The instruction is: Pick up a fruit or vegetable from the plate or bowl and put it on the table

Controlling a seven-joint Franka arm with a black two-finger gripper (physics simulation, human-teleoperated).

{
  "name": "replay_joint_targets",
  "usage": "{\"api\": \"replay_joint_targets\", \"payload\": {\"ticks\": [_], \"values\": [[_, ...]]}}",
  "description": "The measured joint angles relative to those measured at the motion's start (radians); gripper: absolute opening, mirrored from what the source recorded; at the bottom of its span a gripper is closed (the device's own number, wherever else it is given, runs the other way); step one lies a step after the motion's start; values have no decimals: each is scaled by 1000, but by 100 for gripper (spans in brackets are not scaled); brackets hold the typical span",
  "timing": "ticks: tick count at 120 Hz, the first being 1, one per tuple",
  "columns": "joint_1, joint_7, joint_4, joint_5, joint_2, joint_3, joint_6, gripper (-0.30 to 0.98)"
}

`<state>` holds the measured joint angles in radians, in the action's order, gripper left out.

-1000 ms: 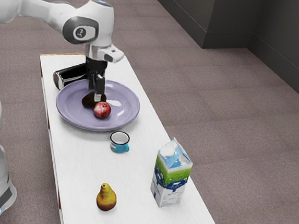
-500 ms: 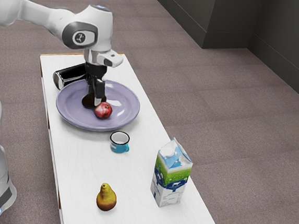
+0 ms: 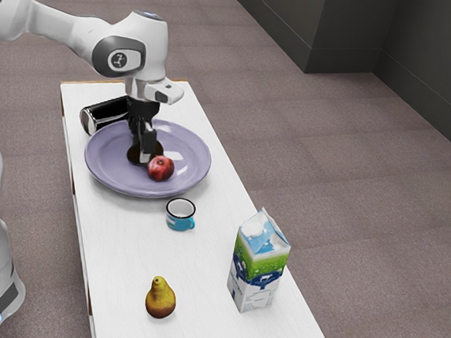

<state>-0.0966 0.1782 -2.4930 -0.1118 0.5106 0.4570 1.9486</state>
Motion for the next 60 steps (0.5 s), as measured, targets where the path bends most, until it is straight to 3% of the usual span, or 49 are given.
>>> {"api": "replay_joint_targets", "payload": {"ticks": [22, 44, 60], "values": [[0, -7, 4, -7, 3, 3, 7, 38], [1, -15, 9, -16, 6, 3, 12, 25], [-1, -22, 23, -24, 8, 3, 18, 23]]}}
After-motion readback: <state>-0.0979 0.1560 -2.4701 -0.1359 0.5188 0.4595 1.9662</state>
